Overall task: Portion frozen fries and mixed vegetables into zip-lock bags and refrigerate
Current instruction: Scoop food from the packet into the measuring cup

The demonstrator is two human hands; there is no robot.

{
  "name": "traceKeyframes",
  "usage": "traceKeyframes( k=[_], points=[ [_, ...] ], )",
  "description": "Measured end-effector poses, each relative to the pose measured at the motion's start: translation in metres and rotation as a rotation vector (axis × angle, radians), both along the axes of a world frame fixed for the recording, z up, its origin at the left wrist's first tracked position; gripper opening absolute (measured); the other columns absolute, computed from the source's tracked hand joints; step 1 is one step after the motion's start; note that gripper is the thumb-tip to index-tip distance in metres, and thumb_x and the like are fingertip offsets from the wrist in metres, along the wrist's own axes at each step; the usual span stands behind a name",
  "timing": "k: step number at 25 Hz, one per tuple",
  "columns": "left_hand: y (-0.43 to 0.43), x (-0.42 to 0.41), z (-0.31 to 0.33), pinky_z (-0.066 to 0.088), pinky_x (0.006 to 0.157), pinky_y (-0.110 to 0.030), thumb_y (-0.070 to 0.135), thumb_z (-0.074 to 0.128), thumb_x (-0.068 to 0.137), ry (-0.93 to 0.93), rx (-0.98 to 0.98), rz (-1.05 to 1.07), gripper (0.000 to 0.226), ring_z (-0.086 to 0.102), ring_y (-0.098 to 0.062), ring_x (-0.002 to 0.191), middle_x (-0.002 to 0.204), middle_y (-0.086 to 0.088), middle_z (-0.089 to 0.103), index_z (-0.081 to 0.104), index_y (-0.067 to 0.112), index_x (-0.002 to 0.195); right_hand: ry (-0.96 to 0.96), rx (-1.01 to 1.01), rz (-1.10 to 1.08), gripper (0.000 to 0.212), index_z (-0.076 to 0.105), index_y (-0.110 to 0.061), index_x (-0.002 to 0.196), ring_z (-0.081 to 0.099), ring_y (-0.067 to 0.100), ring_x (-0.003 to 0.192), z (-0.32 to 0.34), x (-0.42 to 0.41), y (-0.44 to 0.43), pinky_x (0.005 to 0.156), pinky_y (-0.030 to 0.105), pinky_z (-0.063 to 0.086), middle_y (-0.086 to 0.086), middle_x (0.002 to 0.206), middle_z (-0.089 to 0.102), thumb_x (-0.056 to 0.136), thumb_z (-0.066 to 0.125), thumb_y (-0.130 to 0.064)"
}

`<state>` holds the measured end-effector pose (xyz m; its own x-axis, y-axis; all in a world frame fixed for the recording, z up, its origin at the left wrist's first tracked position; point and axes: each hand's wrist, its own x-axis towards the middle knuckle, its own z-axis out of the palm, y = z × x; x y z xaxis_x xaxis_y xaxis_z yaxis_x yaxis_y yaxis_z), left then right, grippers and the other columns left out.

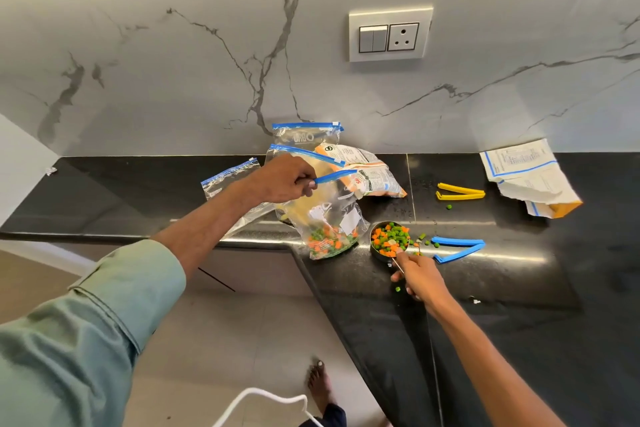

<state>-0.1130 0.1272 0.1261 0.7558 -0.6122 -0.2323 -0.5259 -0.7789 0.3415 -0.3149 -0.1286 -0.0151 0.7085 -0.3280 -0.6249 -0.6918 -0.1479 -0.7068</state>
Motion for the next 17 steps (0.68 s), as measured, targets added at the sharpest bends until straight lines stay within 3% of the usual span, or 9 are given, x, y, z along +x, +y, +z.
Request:
traceKeyframes(
  k=[3, 6, 8, 10, 11, 12, 14, 15, 17],
  points=[
    [-0.006, -0.01, -0.003, 0.061, 0.082, -0.04, 0.023, 0.071, 0.094, -0.042, -0.094, 0.074, 0.011, 0.071, 0.002, 0.07, 0.072, 0.015, 0.075, 0.081, 0.021, 0.094, -0.007, -0.044, 0.003, 0.048, 0.067, -0.017, 0.107, 0.056, 0.013, 0.06, 0.0, 0.003, 0.004, 0.057, 0.03, 0.045, 0.002, 0.084, 0.077, 0.101, 0.053, -0.062],
    [-0.021, -0.027, 0.004, 0.06, 0.077, -0.027, 0.016, 0.078, 0.09, 0.027, -0.208, 0.143, 0.008, 0.071, 0.001, 0.065, 0.076, 0.007, 0.078, 0.082, 0.012, 0.096, 0.06, -0.101, 0.053, 0.056, 0.065, -0.016, 0.113, 0.065, 0.015, 0.068, 0.005, 0.002, 0.004, 0.069, 0.035, 0.057, -0.001, 0.088, 0.077, 0.096, 0.056, -0.068],
    [-0.033, -0.038, 0.007, 0.058, 0.076, -0.023, 0.019, 0.082, 0.086, 0.014, -0.263, 0.192, 0.013, 0.069, 0.002, 0.067, 0.086, 0.004, 0.079, 0.082, 0.012, 0.098, 0.107, -0.32, 0.151, 0.067, 0.061, -0.015, 0.124, 0.072, 0.021, 0.091, 0.017, -0.001, 0.007, 0.083, 0.038, 0.058, 0.002, 0.106, 0.075, 0.09, 0.06, -0.073],
    [-0.043, -0.049, 0.006, 0.059, 0.076, -0.025, 0.022, 0.086, 0.082, 0.048, -0.312, 0.261, 0.016, 0.069, 0.0, 0.069, 0.088, 0.006, 0.079, 0.083, 0.014, 0.096, -0.029, -0.561, 0.161, 0.075, 0.052, -0.018, 0.137, 0.063, 0.026, 0.118, 0.029, -0.001, 0.013, 0.093, 0.042, 0.054, 0.006, 0.129, 0.063, 0.086, 0.069, -0.07],
    [-0.048, -0.055, 0.004, 0.06, 0.075, -0.026, 0.023, 0.087, 0.081, 0.089, -0.345, 0.296, 0.016, 0.069, -0.001, 0.067, 0.085, 0.006, 0.078, 0.083, 0.014, 0.094, -0.167, -0.576, 0.123, 0.072, 0.052, -0.021, 0.137, 0.06, 0.023, 0.119, 0.04, -0.001, 0.02, 0.094, 0.043, 0.054, 0.004, 0.129, 0.061, 0.085, 0.072, -0.067],
    [-0.051, -0.061, 0.001, 0.061, 0.075, -0.028, 0.026, 0.089, 0.079, 0.123, -0.382, 0.319, 0.017, 0.071, -0.003, 0.066, 0.082, 0.005, 0.078, 0.083, 0.015, 0.091, -0.303, -0.503, 0.065, 0.064, 0.056, -0.023, 0.131, 0.063, 0.017, 0.113, 0.055, 0.0, 0.027, 0.091, 0.04, 0.056, -0.002, 0.124, 0.064, 0.086, 0.073, -0.066],
    [-0.056, -0.073, -0.005, 0.062, 0.073, -0.029, 0.032, 0.09, 0.076, 0.15, -0.432, 0.323, 0.021, 0.074, -0.01, 0.067, 0.075, 0.002, 0.078, 0.083, 0.015, 0.086, -0.473, -0.137, -0.071, 0.046, 0.066, -0.022, 0.115, 0.072, 0.01, 0.091, 0.086, 0.006, 0.043, 0.078, 0.033, 0.062, -0.005, 0.106, 0.073, 0.09, 0.071, -0.06],
    [-0.059, -0.079, -0.007, 0.062, 0.071, -0.03, 0.033, 0.09, 0.076, 0.149, -0.451, 0.31, 0.022, 0.075, -0.012, 0.066, 0.073, 0.001, 0.077, 0.082, 0.014, 0.084, -0.494, 0.055, -0.114, 0.04, 0.069, -0.019, 0.11, 0.075, 0.012, 0.084, 0.098, 0.009, 0.051, 0.072, 0.031, 0.063, -0.001, 0.098, 0.077, 0.093, 0.07, -0.055],
    [-0.061, -0.092, -0.011, 0.062, 0.066, -0.032, 0.026, 0.089, 0.079, 0.123, -0.497, 0.269, 0.016, 0.074, -0.012, 0.064, 0.072, 0.001, 0.077, 0.082, 0.013, 0.086, -0.515, 0.191, -0.157, 0.035, 0.073, -0.014, 0.104, 0.077, 0.016, 0.078, 0.108, 0.011, 0.061, 0.069, 0.03, 0.064, 0.003, 0.091, 0.079, 0.096, 0.07, -0.048]
  ],
)
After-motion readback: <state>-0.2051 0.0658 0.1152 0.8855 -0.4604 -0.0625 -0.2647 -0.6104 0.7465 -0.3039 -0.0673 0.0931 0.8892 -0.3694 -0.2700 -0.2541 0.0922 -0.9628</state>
